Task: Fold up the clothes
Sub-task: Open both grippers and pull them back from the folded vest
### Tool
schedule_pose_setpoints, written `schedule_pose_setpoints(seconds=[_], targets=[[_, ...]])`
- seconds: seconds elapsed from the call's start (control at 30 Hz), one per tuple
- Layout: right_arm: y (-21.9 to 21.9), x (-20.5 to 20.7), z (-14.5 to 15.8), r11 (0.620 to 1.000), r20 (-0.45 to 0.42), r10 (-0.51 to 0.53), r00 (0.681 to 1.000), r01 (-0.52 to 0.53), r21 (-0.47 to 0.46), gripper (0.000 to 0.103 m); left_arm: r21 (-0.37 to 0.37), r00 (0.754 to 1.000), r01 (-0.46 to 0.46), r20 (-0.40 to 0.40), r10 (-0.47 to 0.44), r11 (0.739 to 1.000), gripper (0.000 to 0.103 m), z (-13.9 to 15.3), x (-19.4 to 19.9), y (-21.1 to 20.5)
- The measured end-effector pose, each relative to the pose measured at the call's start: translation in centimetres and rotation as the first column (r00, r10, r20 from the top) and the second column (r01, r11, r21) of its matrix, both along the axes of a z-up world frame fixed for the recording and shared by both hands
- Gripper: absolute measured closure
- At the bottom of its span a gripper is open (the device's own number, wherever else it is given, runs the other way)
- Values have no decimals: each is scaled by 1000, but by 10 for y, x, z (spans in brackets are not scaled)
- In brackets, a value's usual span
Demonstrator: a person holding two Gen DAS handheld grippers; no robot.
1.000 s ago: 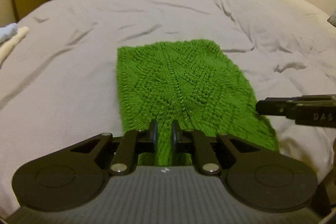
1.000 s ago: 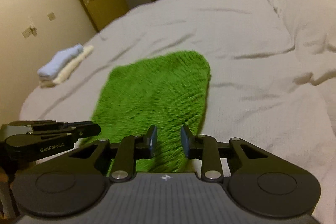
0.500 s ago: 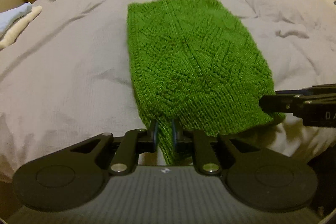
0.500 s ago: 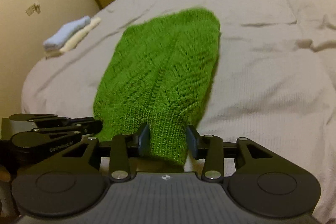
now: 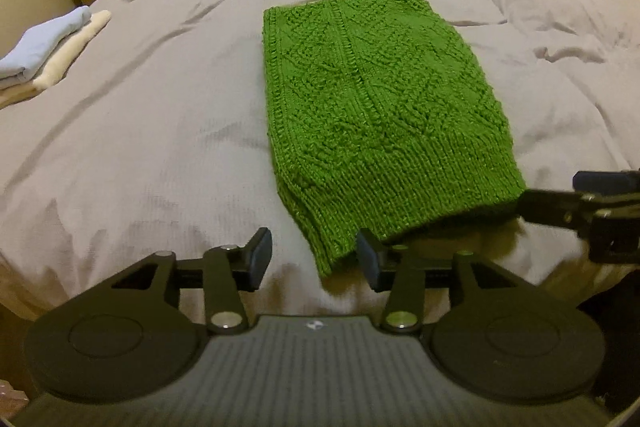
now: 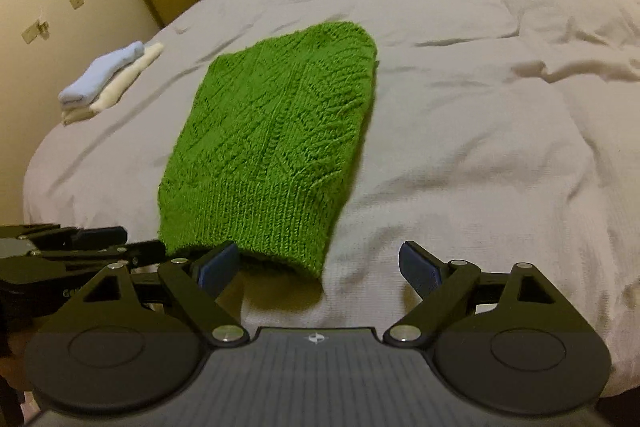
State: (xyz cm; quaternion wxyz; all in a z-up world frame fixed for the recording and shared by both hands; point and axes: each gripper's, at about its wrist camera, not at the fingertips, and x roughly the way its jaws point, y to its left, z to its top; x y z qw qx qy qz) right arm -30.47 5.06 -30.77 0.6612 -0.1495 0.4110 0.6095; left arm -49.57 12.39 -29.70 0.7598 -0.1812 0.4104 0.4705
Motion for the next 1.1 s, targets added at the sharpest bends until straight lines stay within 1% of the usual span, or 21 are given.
schedule_pose_setpoints(seconds=[0.07,0.13,0.33,0.47,0.53,0.6,0.77,0.83,1.03,1.1], targets=[[-2,1,0,1000,9,-10,1000,10,-6,14,3,1000,-7,-7,7,1000,53,1,0,0],[-3,0,-1,1000,19,-15,1000,16,-19,14,3,1000,-16,-15,16,1000,46,2,0,-1],[-9,-9,-1,999,56,-10,998,13,-44,14,-2,999,-37,-30,37,999,36,4,-3,-9],[-12,-14,5,998,91,-22,996,27,-58,14,-9,999,-42,-21,41,999,33,6,-7,-14],[-14,-17,8,997,112,-28,993,36,-65,14,-7,999,-45,-13,44,999,30,8,-9,-17],[-15,-21,11,997,128,-28,991,38,-71,14,-3,999,-49,-9,48,999,30,9,-11,-19],[-22,-25,15,996,141,-28,990,39,-75,14,5,999,-36,4,36,999,25,13,-13,-29],[-24,-28,17,996,146,-26,989,38,-77,14,7,999,-32,8,32,999,22,15,-14,-32],[-29,-34,18,995,165,-13,986,29,-93,14,6,999,-42,16,42,999,20,16,-21,-44],[-30,-36,18,994,171,-9,985,27,-102,14,3,999,-49,23,49,999,17,17,-24,-48]])
